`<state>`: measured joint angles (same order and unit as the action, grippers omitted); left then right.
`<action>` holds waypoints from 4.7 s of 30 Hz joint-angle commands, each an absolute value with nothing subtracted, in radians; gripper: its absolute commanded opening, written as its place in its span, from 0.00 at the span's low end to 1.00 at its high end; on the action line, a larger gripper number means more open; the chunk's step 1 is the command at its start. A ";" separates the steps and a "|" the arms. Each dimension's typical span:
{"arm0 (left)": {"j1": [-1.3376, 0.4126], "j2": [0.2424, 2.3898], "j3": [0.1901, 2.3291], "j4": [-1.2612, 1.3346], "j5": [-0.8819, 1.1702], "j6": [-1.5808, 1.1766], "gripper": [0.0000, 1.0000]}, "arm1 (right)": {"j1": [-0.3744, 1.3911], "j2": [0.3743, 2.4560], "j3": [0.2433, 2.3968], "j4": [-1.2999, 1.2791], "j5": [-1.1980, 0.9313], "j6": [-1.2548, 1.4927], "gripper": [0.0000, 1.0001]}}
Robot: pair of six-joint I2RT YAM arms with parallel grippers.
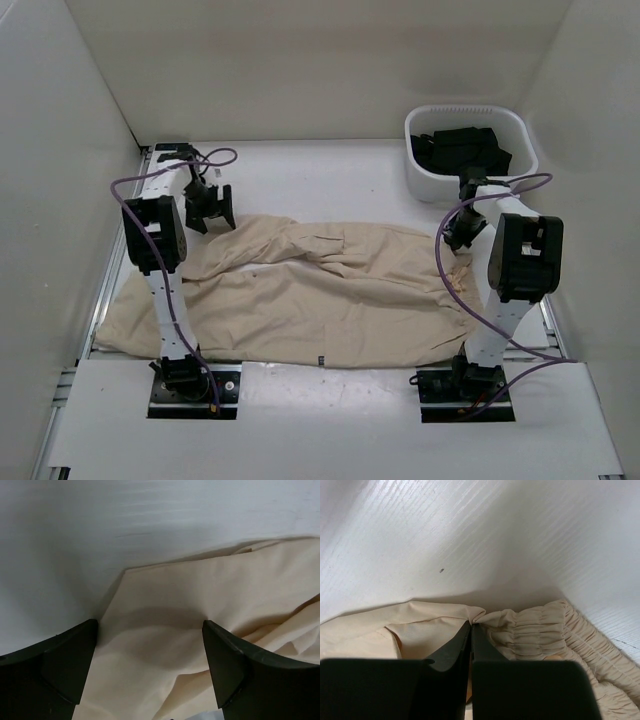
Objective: Fold and stack the trousers
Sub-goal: Flatten the trousers out
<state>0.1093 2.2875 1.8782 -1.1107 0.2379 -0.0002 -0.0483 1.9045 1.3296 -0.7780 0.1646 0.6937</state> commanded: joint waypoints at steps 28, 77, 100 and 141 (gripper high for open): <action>-0.006 1.634 1.168 -0.656 -0.203 0.000 0.22 | 0.047 1.781 1.295 -0.747 0.196 0.681 0.00; 0.343 2.125 1.744 -0.997 0.181 0.000 0.14 | -0.040 1.631 1.262 -0.732 0.345 0.620 0.00; 0.449 1.901 1.997 -1.310 -0.124 0.000 0.14 | -0.067 1.332 1.181 -0.615 0.258 0.462 0.00; 0.313 2.217 1.999 -0.778 0.044 0.000 1.00 | 0.165 1.555 1.393 -0.677 0.187 0.183 0.99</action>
